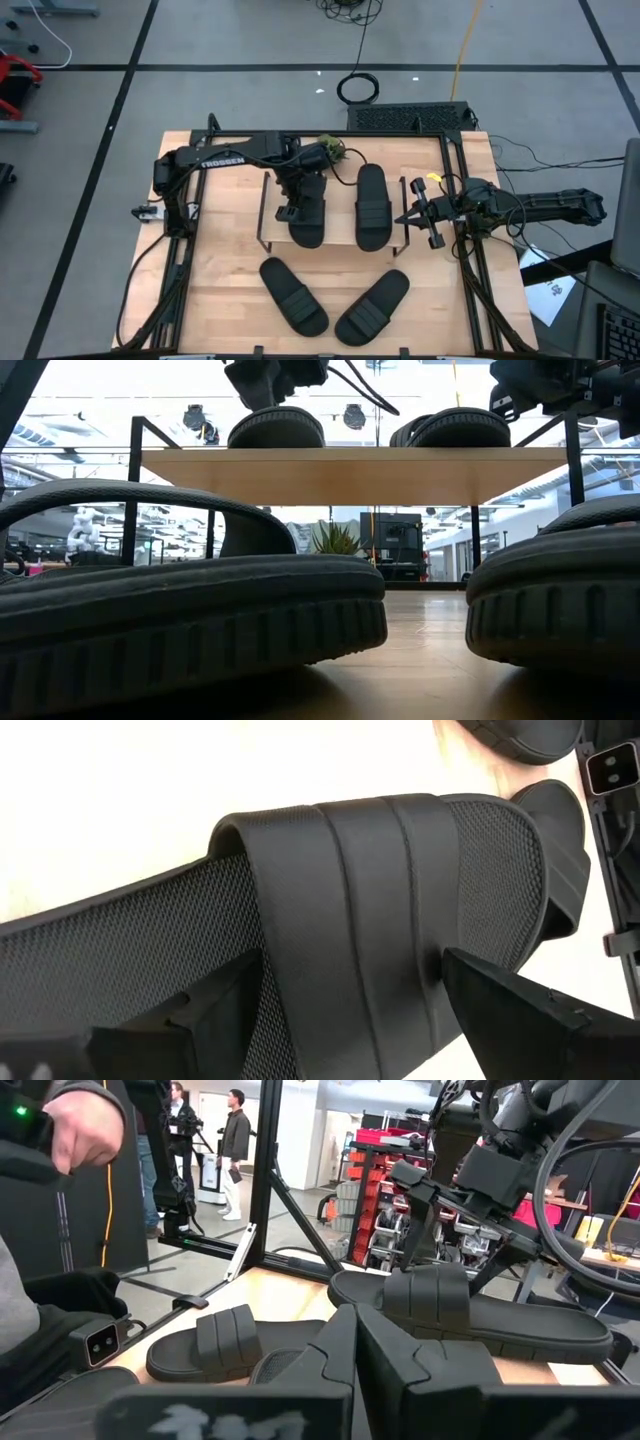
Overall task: Pick and place slides into the shelf
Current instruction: Put the black slide on the shelf, then put the black slide under the shelf
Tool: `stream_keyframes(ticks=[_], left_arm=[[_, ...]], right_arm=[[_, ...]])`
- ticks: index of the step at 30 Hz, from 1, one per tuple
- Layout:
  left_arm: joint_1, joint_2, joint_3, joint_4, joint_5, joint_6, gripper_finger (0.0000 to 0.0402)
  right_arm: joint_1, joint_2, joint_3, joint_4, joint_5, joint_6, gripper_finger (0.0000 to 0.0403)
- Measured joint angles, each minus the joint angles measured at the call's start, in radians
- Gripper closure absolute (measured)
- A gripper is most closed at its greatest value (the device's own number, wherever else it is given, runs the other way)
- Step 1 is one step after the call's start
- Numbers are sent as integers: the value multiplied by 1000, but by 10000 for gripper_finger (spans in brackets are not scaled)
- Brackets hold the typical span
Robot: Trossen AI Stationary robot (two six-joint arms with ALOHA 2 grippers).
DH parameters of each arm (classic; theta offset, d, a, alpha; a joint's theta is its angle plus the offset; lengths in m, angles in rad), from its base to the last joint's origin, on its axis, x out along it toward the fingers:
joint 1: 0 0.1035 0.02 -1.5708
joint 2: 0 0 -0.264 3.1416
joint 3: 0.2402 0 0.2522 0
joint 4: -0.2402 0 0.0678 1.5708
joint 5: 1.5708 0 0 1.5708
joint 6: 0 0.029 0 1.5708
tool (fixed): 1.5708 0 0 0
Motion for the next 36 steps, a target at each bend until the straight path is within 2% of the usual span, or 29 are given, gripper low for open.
stream_keyframes(ticks=[4, 14, 19, 21, 24, 28, 31, 33, 36], left_arm=[[4, -10, 0, -11, 5, -16, 91], [9, -106, 1, 12, -54, -15, 57], [9, -182, 1, 13, -86, 25, 69], [0, -218, 1, 12, -124, 35, 94], [-20, -277, 1, 11, -235, 85, 161], [-45, -361, 3, 17, -420, 122, 285], [-56, -406, 3, 39, -478, 93, 375], [-64, -440, -5, 51, -491, 47, 389], [-92, -487, -29, 69, -606, 2, 388]], right_arm=[[0, 0, 0, 0, 0, 0, 403], [0, 11, 0, 8, 0, 0, 403], [0, 20, 0, 8, 0, -1, 403], [0, 23, 0, 8, 0, -8, 403], [0, 25, 0, 8, 0, -25, 403], [0, 25, 0, 8, 0, -45, 403], [0, 25, 0, 10, 1, -48, 403], [0, 25, 0, 12, 2, -48, 403], [0, 25, 0, 15, 2, -48, 403]])
